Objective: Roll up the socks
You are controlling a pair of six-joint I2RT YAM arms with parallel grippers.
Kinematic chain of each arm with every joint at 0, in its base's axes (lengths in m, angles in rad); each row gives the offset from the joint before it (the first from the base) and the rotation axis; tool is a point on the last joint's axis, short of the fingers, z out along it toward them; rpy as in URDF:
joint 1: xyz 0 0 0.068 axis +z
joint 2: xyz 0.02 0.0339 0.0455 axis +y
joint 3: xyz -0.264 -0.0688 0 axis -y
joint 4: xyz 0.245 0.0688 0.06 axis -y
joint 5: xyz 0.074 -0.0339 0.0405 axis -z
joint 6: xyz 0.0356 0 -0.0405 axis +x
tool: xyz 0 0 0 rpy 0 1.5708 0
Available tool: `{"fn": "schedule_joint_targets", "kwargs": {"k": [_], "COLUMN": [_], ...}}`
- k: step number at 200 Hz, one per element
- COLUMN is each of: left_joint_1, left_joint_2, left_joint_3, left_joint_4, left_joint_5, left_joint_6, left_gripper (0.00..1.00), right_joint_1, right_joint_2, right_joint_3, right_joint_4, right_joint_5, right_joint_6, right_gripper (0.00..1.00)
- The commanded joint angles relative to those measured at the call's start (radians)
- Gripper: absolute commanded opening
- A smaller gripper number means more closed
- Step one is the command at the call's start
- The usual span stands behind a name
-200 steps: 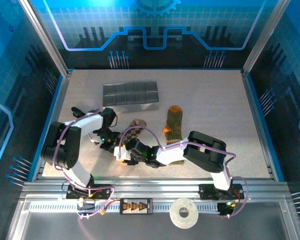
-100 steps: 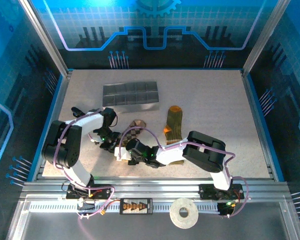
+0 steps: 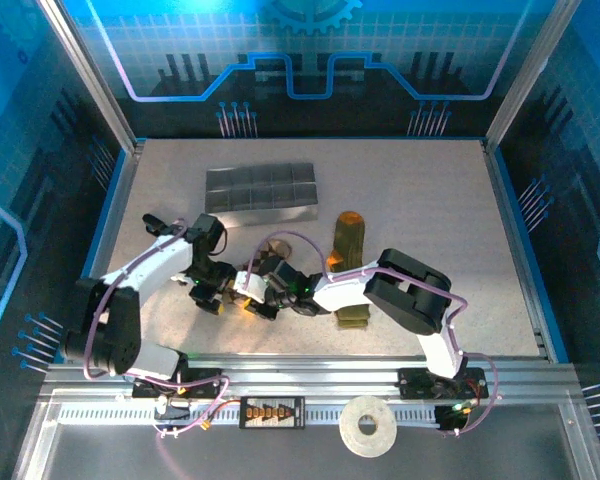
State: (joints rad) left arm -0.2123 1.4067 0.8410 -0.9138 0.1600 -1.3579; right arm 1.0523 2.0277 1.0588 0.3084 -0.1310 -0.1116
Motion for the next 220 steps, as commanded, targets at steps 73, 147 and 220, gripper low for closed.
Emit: {"fn": "schedule_joint_targets", "kwargs": {"k": [73, 147, 220], "left_joint_1": [-0.008, -0.01, -0.013], "left_joint_2": [-0.242, -0.106, 0.145], "left_joint_3": [-0.23, -0.273, -0.206], "left_joint_4": [0.275, 0.379, 0.138], "left_joint_5": [0.094, 0.044, 0.03], "left_joint_6": [0.018, 0.031, 0.06], "left_gripper": [0.62, 0.39, 0.19], "right_joint_1": [-0.088, -0.118, -0.068], "right_joint_2": [0.191, 0.235, 0.0], "right_joint_3": [-0.007, 0.061, -0.098], "right_joint_4": [-0.309, -0.385, -0.156], "right_joint_5": [-0.201, -0.269, -0.09], "right_joint_6": [0.204, 0.252, 0.112], "right_gripper": [0.0, 0.0, 0.39]}}
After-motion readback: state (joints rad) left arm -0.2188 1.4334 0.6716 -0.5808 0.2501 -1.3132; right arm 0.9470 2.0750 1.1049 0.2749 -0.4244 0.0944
